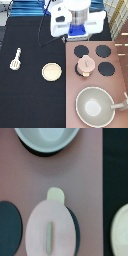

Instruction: Take the lid off the pot, put the pot on the plate, and use the tool to push the pot to the front of the table.

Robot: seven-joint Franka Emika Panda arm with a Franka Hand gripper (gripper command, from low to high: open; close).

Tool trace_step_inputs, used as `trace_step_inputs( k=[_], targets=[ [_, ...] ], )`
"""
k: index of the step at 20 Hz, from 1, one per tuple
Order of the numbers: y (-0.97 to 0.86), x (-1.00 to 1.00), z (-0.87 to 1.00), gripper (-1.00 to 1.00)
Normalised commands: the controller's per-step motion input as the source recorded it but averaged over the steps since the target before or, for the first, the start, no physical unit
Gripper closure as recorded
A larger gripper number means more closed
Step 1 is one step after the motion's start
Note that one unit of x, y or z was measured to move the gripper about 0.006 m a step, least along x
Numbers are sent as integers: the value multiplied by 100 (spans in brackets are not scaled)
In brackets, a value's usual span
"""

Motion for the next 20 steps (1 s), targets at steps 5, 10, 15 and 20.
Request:
trace_step_inputs(
  k=[5, 10, 15, 20],
  targets=[
    [85, 60, -15, -100],
    [56, 39, -35, -100],
    [21, 21, -50, -100],
    [1, 16, -48, -100]
  ],
)
